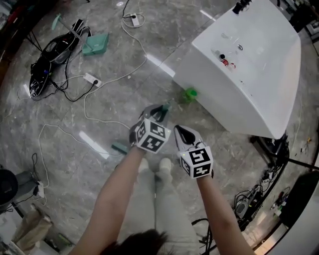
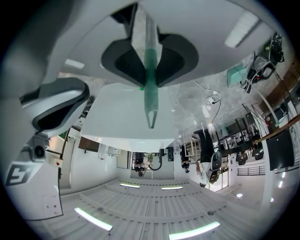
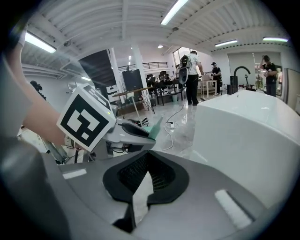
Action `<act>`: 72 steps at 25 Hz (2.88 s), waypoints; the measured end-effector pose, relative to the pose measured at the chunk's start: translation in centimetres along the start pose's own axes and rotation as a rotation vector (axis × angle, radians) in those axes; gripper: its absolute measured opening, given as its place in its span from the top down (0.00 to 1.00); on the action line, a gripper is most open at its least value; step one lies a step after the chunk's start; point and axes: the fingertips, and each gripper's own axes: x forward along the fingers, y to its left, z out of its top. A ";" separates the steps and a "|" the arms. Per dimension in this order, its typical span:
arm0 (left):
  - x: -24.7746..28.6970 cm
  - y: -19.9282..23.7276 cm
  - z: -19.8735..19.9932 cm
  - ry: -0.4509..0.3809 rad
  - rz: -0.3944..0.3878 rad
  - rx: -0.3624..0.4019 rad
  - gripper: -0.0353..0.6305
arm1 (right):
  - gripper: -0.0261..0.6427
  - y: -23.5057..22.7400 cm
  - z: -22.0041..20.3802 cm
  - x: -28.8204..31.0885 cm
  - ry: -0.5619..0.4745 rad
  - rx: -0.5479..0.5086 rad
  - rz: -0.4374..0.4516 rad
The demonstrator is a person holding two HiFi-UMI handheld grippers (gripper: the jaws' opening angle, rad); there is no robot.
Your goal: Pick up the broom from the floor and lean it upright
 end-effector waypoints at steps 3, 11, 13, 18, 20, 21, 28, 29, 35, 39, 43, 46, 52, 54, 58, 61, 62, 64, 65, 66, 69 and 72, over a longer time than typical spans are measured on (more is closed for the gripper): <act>0.5 -0.2 2.4 -0.029 -0.005 0.025 0.83 | 0.96 -1.3 1.3 -0.6 -0.028 0.011 -0.031; 3.6 0.3 9.0 -0.087 -0.001 0.059 0.82 | 0.96 -6.0 4.0 -2.1 -0.097 0.056 -0.105; 4.5 0.8 10.6 -0.097 0.007 0.064 0.82 | 0.96 -7.2 4.3 -2.2 -0.103 0.065 -0.122; 6.8 1.9 13.8 -0.112 0.011 0.077 0.82 | 0.96 -9.8 5.3 -2.2 -0.132 0.087 -0.152; 7.7 2.0 15.3 -0.123 0.009 0.083 0.82 | 0.96 -10.8 6.0 -2.4 -0.154 0.092 -0.165; 8.1 2.1 16.1 -0.134 0.010 0.088 0.82 | 0.96 -11.3 6.4 -2.5 -0.166 0.095 -0.174; 11.5 1.6 20.5 -0.145 0.001 0.129 0.82 | 0.96 -13.1 8.1 -3.4 -0.221 0.105 -0.214; 12.0 1.5 20.8 -0.140 0.000 0.134 0.82 | 0.96 -13.2 8.0 -3.7 -0.224 0.108 -0.218; 14.7 0.8 22.1 -0.113 0.005 0.161 0.82 | 0.96 -14.4 6.1 -6.1 -0.232 0.164 -0.257; 15.3 1.3 22.6 -0.112 0.028 0.165 0.82 | 0.96 -14.5 4.8 -7.6 -0.244 0.167 -0.277; 15.7 0.8 22.6 -0.108 0.040 0.188 0.82 | 0.96 -14.4 3.6 -8.4 -0.238 0.160 -0.286; 16.0 0.5 22.6 -0.100 0.039 0.198 0.81 | 0.96 -14.4 3.3 -8.7 -0.241 0.166 -0.288; 15.6 0.3 22.5 -0.080 0.040 0.214 0.70 | 0.96 -14.5 3.7 -9.5 -0.256 0.162 -0.290; 15.1 0.2 22.6 -0.086 0.042 0.212 0.70 | 0.96 -14.5 4.0 -9.7 -0.258 0.158 -0.290; 13.7 -0.4 22.7 -0.088 0.029 0.213 0.70 | 0.96 -14.3 5.3 -10.4 -0.269 0.156 -0.289; 11.4 -1.7 23.2 -0.123 -0.006 0.215 0.75 | 0.96 -13.5 6.9 -11.2 -0.280 0.142 -0.283; 10.3 -2.2 23.4 -0.140 -0.017 0.225 0.78 | 0.96 -13.1 7.5 -11.4 -0.284 0.134 -0.278; 8.1 -3.0 23.8 -0.172 -0.034 0.246 0.84 | 0.96 -12.2 8.8 -12.2 -0.295 0.111 -0.267; 7.0 -3.5 24.1 -0.186 -0.045 0.245 0.90 | 0.96 -11.8 9.5 -12.6 -0.300 0.097 -0.264; 6.0 -3.9 24.2 -0.197 -0.060 0.235 0.94 | 0.96 -11.4 10.1 -13.1 -0.303 0.082 -0.262; 3.0 -4.7 24.6 -0.224 -0.102 0.199 0.95 | 0.96 -10.3 12.1 -14.2 -0.309 0.035 -0.255; 0.1 -5.0 25.5 -0.251 -0.115 0.181 0.95 | 0.96 -9.2 14.1 -15.2 -0.326 -0.002 -0.249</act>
